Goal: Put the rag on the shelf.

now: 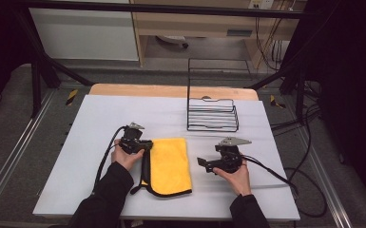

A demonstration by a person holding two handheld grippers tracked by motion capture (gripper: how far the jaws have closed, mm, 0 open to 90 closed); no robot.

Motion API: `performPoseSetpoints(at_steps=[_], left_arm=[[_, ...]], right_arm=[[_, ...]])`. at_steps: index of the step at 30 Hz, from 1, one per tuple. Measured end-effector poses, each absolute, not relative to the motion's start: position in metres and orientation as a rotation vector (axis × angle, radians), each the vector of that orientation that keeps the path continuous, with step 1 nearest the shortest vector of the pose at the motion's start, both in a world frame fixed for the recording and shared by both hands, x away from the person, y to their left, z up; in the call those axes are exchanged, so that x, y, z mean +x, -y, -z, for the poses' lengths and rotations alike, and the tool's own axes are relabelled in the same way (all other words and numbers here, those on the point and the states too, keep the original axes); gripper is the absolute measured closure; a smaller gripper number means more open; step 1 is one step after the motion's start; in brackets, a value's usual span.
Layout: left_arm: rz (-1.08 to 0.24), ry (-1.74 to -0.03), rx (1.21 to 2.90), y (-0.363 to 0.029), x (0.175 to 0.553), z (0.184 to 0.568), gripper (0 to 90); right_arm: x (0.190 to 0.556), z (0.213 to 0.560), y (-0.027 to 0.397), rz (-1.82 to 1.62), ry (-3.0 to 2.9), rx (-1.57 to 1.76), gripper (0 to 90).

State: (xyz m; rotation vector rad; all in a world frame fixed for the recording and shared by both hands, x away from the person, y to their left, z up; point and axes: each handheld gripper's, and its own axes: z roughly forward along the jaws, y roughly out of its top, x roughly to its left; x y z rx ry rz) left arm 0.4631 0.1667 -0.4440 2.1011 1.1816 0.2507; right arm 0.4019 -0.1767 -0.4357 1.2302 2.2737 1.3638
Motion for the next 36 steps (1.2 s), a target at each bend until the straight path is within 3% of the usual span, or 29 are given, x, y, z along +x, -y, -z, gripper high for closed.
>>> performPoseSetpoints(at_steps=[22,27,36], left_arm=[[-0.306,-1.126,2.113,-0.165,0.460,0.446,74.5],[-0.308,-1.119,2.111,-0.166,0.459,0.447,74.5],[-0.305,-1.111,2.113,-0.166,0.460,0.447,74.5]], right_arm=[[0.447,0.439,0.113,-1.317,-2.289,1.224,4.1],[0.455,0.444,0.106,-1.318,-2.300,1.240,12.1],[0.463,0.452,0.103,-1.277,-2.328,1.264,40.1]])
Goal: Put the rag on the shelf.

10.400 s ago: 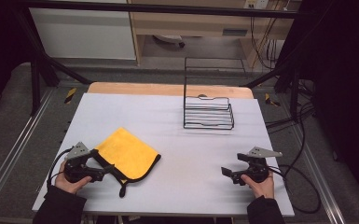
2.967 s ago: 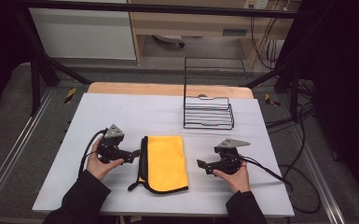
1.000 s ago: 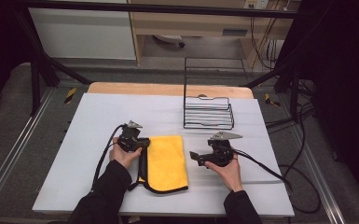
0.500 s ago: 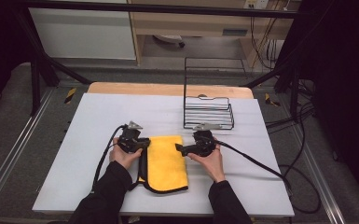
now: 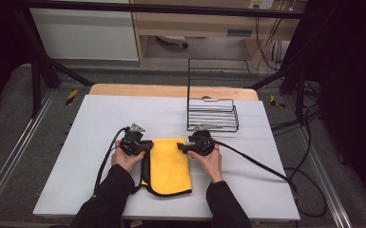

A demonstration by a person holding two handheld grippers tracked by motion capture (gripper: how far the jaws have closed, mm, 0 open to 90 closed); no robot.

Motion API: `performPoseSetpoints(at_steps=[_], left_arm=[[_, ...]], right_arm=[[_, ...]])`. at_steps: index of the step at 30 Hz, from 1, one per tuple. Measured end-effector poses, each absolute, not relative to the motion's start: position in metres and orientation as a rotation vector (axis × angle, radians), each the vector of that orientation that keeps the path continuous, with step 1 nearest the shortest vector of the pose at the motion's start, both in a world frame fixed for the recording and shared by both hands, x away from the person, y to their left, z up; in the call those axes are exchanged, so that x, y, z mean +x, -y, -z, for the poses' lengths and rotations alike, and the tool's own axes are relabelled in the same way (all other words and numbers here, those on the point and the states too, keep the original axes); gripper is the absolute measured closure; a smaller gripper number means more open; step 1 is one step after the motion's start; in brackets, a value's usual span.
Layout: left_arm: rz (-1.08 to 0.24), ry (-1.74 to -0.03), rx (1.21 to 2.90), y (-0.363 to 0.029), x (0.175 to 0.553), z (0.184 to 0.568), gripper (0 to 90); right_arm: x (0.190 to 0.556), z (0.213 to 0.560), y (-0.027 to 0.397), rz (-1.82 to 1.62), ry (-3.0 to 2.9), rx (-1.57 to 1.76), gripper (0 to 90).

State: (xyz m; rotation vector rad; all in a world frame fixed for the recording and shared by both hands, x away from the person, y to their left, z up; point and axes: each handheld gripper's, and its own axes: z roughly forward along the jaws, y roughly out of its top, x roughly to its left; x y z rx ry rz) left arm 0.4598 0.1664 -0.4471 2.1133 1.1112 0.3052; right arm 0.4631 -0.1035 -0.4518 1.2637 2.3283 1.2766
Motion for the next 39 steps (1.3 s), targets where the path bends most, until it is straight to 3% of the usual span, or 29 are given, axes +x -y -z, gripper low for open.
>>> performPoseSetpoints(at_steps=[6,19,27,39], left_arm=[[-0.306,-1.107,2.112,-0.167,0.460,0.447,74.4],[-0.302,-1.080,2.113,-0.168,0.461,0.448,73.8],[-0.268,-1.088,2.091,-0.172,0.462,0.449,74.6],[-0.291,-1.055,2.062,-0.173,0.458,0.443,77.2]], right_arm=[[0.465,0.455,0.103,-1.262,-2.364,1.289,55.7],[0.468,0.456,0.102,-1.286,-2.411,1.362,76.8],[0.467,0.454,0.102,-1.290,-2.399,1.393,82.9],[0.459,0.445,0.104,-1.311,-2.357,1.364,83.8]])
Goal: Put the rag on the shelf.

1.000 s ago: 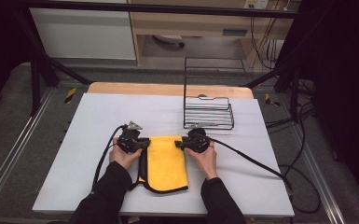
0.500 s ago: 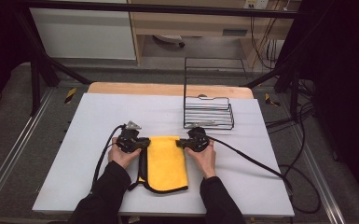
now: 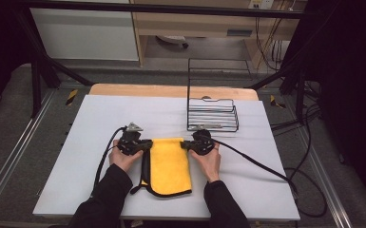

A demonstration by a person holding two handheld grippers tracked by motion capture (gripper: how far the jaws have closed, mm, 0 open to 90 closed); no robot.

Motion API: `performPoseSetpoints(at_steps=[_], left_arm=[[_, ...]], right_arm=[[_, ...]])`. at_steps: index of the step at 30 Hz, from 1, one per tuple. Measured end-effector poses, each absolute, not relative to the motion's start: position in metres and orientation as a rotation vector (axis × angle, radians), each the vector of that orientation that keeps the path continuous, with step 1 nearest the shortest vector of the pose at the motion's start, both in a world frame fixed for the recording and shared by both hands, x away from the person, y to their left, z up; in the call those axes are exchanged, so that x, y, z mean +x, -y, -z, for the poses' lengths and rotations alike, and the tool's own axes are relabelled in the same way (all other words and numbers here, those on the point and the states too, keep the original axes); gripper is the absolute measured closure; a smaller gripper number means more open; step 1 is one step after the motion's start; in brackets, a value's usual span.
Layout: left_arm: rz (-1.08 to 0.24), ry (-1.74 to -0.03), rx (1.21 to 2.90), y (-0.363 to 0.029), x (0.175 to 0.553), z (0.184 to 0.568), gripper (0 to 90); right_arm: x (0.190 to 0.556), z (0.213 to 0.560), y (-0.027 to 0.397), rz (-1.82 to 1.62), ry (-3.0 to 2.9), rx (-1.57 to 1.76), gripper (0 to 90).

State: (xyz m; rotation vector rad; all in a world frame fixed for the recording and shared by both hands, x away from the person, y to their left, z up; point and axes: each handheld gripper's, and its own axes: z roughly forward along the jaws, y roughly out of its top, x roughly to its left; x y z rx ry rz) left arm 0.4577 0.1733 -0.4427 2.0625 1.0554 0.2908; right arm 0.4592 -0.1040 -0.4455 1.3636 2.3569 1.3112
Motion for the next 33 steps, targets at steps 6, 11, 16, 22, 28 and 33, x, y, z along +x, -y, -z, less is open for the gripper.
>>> performPoseSetpoints(at_steps=[6,11,16,22,28,33], left_arm=[[-0.318,-1.015,2.038,-0.175,0.452,0.434,77.4],[-0.328,-0.995,2.013,-0.176,0.447,0.426,77.4],[-0.351,-0.971,1.996,-0.177,0.441,0.417,77.5],[-0.369,-0.941,1.978,-0.174,0.433,0.408,77.5],[-0.389,-0.914,1.953,-0.176,0.426,0.397,77.5],[-0.403,-0.888,1.928,-0.178,0.418,0.388,77.7]], right_arm=[[0.451,0.435,0.107,-1.352,-2.326,1.327,83.9],[0.443,0.427,0.109,-1.383,-2.296,1.298,83.9],[0.435,0.420,0.111,-1.404,-2.271,1.269,84.0],[0.426,0.411,0.113,-1.413,-2.245,1.232,84.1],[0.418,0.400,0.114,-1.438,-2.216,1.190,84.1],[0.411,0.390,0.115,-1.471,-2.187,1.163,84.1]])
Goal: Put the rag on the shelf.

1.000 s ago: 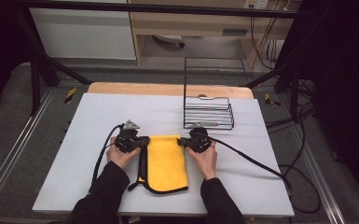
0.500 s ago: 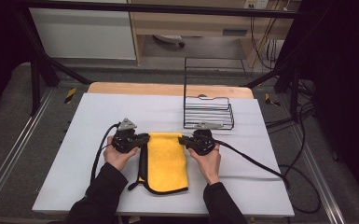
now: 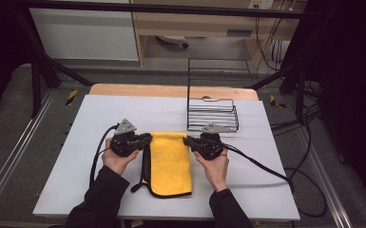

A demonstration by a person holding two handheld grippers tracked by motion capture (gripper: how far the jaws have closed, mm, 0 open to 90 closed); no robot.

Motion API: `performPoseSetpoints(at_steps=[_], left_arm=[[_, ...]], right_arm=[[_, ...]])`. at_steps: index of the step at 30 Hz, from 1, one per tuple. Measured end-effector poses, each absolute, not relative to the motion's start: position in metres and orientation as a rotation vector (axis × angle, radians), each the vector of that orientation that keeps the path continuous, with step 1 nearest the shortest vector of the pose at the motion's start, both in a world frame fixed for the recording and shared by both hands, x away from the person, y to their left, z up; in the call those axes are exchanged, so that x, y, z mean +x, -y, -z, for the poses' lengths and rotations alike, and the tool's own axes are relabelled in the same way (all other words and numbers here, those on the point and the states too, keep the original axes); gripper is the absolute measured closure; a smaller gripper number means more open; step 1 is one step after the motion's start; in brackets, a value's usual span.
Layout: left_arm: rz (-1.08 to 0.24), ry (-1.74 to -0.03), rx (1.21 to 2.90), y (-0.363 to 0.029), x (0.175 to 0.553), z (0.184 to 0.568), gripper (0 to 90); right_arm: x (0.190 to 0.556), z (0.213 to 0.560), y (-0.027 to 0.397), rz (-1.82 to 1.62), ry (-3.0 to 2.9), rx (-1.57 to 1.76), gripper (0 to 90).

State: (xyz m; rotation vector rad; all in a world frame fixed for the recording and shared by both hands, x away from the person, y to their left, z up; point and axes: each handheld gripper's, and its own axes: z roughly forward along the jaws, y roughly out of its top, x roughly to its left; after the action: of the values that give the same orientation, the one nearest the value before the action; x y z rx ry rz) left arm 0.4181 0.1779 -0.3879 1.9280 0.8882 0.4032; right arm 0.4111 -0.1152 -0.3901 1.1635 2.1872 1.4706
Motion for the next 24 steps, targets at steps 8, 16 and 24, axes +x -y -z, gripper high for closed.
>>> performPoseSetpoints(at_steps=[8,16,24], left_arm=[[-0.423,-0.855,1.889,-0.182,0.407,0.376,77.8],[-0.442,-0.829,1.856,-0.180,0.400,0.364,77.8],[-0.469,-0.802,1.834,-0.178,0.394,0.356,77.9]], right_arm=[[0.402,0.376,0.115,-1.502,-2.147,1.121,84.1],[0.396,0.366,0.118,-1.523,-2.111,1.095,84.1],[0.388,0.356,0.121,-1.536,-2.073,1.053,84.2]])
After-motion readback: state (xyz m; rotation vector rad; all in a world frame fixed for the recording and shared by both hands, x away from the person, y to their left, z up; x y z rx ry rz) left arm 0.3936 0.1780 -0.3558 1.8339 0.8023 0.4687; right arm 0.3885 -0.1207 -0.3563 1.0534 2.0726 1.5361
